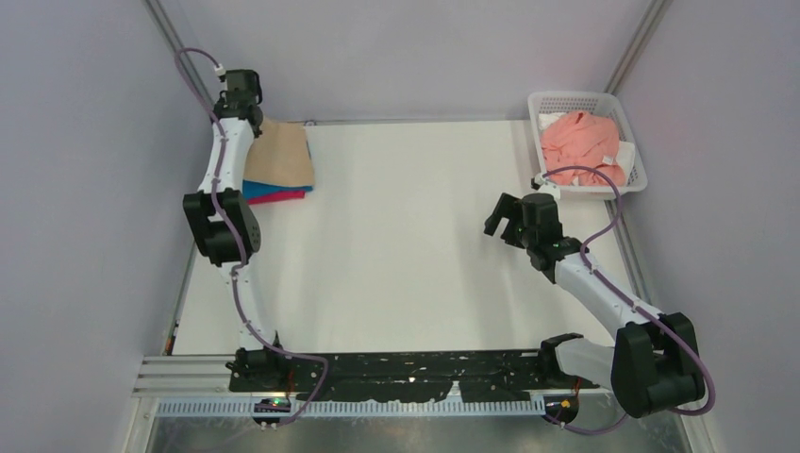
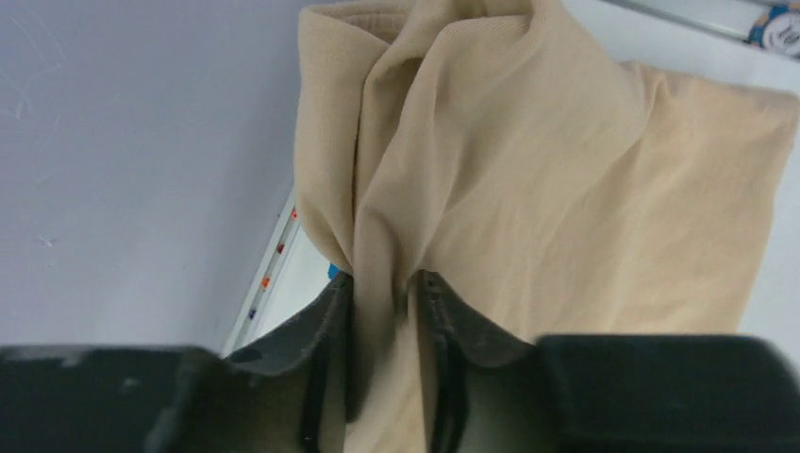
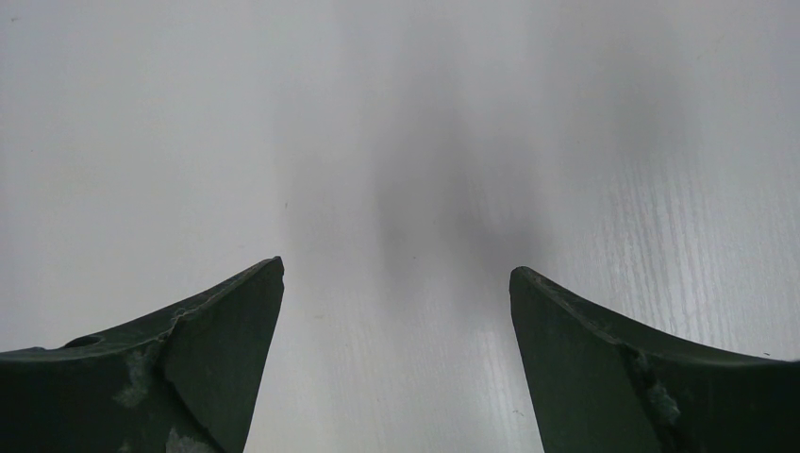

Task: Fold and stack the t-shirts
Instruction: Put the neatly folded tshirt into the corner of the board with the left arm

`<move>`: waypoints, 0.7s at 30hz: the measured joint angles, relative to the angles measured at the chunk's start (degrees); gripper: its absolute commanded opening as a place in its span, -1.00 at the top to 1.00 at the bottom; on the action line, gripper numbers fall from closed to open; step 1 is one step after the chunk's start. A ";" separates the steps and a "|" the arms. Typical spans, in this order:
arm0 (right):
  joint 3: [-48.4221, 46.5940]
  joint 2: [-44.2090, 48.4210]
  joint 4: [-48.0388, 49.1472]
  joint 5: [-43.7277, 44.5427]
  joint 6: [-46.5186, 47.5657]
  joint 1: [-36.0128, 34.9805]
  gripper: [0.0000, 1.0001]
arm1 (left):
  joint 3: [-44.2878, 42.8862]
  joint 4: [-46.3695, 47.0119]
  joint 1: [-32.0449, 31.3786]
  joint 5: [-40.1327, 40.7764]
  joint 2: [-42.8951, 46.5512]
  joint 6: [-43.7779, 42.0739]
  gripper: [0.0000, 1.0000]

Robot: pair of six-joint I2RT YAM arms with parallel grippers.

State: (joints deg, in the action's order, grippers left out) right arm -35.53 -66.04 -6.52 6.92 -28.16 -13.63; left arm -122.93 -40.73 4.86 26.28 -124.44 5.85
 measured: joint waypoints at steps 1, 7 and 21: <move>-0.02 0.00 0.00 0.00 0.00 0.00 -0.90 | -0.46 -0.09 0.02 0.76 -0.48 -0.61 0.14; -0.07 0.04 -0.04 -0.17 -0.02 0.00 -0.90 | -4.83 -0.83 0.02 2.89 -2.86 -0.94 -0.99; -0.07 6.05 -0.28 -0.24 -0.20 0.00 -0.90 | 6.03 -0.11 -0.37 -11.06 6.12 8.98 -0.99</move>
State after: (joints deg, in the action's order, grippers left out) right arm -35.59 -59.99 -6.81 6.68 -28.36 -13.63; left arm -116.90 -40.84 4.49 15.22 -118.32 14.83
